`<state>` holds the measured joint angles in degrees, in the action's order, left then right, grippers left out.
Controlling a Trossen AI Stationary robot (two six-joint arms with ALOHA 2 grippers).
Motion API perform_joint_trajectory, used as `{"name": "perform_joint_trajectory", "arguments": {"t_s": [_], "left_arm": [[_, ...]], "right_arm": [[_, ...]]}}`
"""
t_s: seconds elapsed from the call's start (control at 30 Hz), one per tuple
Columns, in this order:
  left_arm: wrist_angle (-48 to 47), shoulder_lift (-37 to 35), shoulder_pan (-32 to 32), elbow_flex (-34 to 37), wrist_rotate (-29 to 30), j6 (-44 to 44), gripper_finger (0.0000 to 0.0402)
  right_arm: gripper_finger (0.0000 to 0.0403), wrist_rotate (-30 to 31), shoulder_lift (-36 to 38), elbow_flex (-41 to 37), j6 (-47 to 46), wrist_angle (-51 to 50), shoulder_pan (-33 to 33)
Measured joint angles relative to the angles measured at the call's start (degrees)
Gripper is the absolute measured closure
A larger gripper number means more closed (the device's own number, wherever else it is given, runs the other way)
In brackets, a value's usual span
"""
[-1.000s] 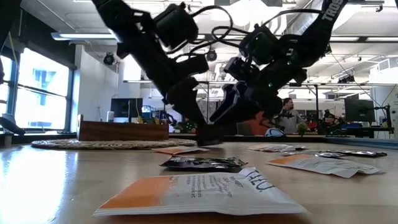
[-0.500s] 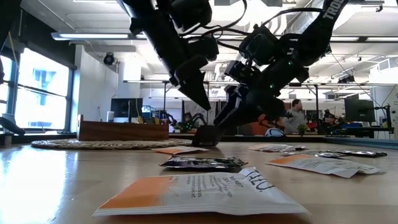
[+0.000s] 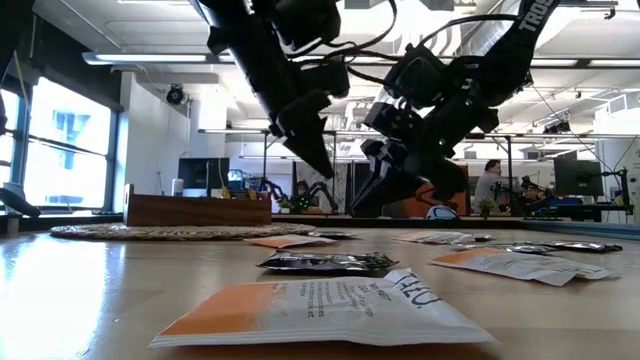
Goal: Pick & Place Tea
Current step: Put the purple tea bag into the middle section of the wooden organizer
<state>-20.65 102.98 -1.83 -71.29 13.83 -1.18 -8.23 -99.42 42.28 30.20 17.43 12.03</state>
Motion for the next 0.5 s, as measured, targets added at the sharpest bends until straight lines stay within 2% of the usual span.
{"name": "perform_joint_trajectory", "arguments": {"t_s": [0.1,0.33,0.5], "left_arm": [[-0.9,0.4,-0.6,0.0,2.8,-3.4,0.0401],[1.7,7.3,-4.8,-0.1,4.5,-6.6,0.0401],[5.0,11.6,-7.8,-0.2,0.5,-7.0,0.0401]], "right_arm": [[0.0348,-2.5,0.0,0.0,1.8,-1.4,-0.7],[0.0279,-1.3,0.0,0.0,3.8,-2.1,-2.6],[0.0228,0.1,-2.0,0.0,3.8,-1.9,-2.7]]}}
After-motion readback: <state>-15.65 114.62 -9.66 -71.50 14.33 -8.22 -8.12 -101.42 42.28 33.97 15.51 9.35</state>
